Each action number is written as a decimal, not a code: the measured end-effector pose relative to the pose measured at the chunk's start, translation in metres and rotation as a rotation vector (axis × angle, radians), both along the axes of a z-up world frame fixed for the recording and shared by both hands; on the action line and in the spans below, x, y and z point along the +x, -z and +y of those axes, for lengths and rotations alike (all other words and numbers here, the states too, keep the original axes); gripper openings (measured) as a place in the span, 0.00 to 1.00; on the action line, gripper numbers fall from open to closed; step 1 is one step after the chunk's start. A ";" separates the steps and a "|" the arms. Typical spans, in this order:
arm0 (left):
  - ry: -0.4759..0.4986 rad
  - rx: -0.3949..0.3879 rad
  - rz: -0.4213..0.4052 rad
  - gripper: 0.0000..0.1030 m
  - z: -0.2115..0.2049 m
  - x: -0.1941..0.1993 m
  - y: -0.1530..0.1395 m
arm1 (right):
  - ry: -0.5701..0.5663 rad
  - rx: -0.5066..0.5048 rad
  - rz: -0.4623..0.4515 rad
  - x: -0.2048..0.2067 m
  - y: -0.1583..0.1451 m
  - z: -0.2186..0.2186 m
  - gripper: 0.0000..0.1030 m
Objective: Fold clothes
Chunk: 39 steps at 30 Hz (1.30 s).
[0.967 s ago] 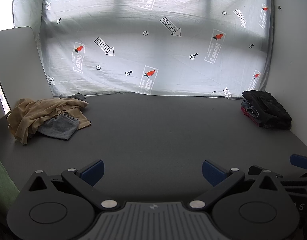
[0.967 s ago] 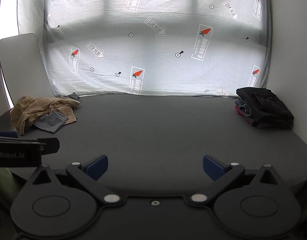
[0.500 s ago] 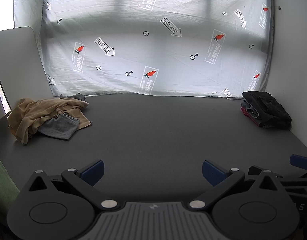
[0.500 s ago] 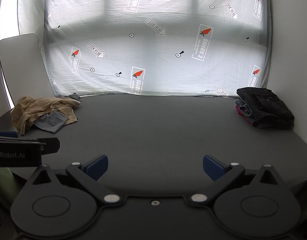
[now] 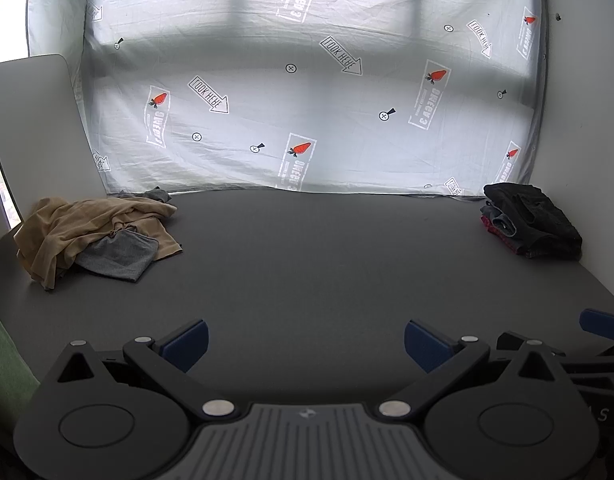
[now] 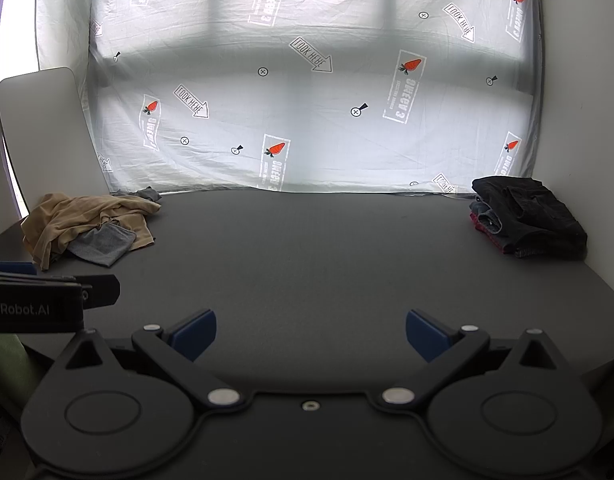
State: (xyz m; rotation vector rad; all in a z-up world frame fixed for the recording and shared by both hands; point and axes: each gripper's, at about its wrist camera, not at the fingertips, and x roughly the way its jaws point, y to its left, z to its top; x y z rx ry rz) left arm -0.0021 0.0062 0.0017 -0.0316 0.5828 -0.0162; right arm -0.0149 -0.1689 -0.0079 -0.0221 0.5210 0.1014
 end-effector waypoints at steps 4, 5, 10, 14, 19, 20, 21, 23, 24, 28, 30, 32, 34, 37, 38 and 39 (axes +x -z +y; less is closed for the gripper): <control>0.003 0.003 -0.001 1.00 -0.001 0.000 0.000 | 0.002 0.000 -0.001 0.000 0.000 0.000 0.99; 0.004 0.003 -0.002 1.00 -0.001 0.000 0.000 | 0.002 0.000 -0.002 0.000 0.000 0.000 0.99; 0.005 0.006 -0.003 1.00 -0.002 0.000 0.000 | 0.002 0.001 -0.005 -0.001 -0.001 -0.002 0.99; 0.008 0.008 -0.004 1.00 -0.003 0.001 0.000 | 0.006 0.001 -0.007 -0.001 -0.002 -0.002 0.99; 0.014 0.004 0.005 1.00 0.000 0.004 0.001 | 0.012 0.001 -0.002 -0.001 -0.002 -0.001 0.99; 0.016 0.003 0.006 1.00 0.000 0.003 0.001 | 0.014 0.001 0.000 -0.001 -0.003 -0.001 0.99; 0.020 0.002 0.007 1.00 0.000 0.004 0.001 | 0.017 0.001 0.002 -0.001 -0.003 -0.001 0.99; 0.028 -0.004 0.014 1.00 0.000 0.007 0.002 | 0.026 -0.003 0.006 -0.001 -0.003 -0.001 0.99; 0.032 -0.009 0.018 1.00 -0.001 0.009 0.003 | 0.032 -0.004 0.008 0.000 -0.003 -0.002 0.99; 0.051 -0.021 0.026 1.00 -0.006 0.021 0.006 | 0.044 -0.016 0.015 0.006 -0.002 -0.006 0.99; 0.060 -0.020 0.032 1.00 -0.008 0.029 0.008 | 0.049 -0.018 0.023 0.012 -0.001 -0.008 0.99; 0.057 -0.018 0.040 1.00 -0.009 0.037 0.009 | 0.054 -0.017 0.036 0.022 0.001 -0.010 0.99; 0.048 -0.019 0.054 1.00 -0.008 0.048 0.011 | 0.054 -0.007 0.048 0.033 0.003 -0.013 0.99; 0.038 -0.033 0.088 1.00 -0.007 0.072 0.016 | 0.056 -0.004 0.068 0.053 0.007 -0.015 0.99; 0.028 -0.036 0.102 1.00 -0.005 0.081 0.017 | 0.059 -0.003 0.077 0.061 0.008 -0.017 0.99; 0.012 -0.038 0.119 1.00 -0.002 0.089 0.019 | 0.063 0.001 0.090 0.071 0.011 -0.019 0.99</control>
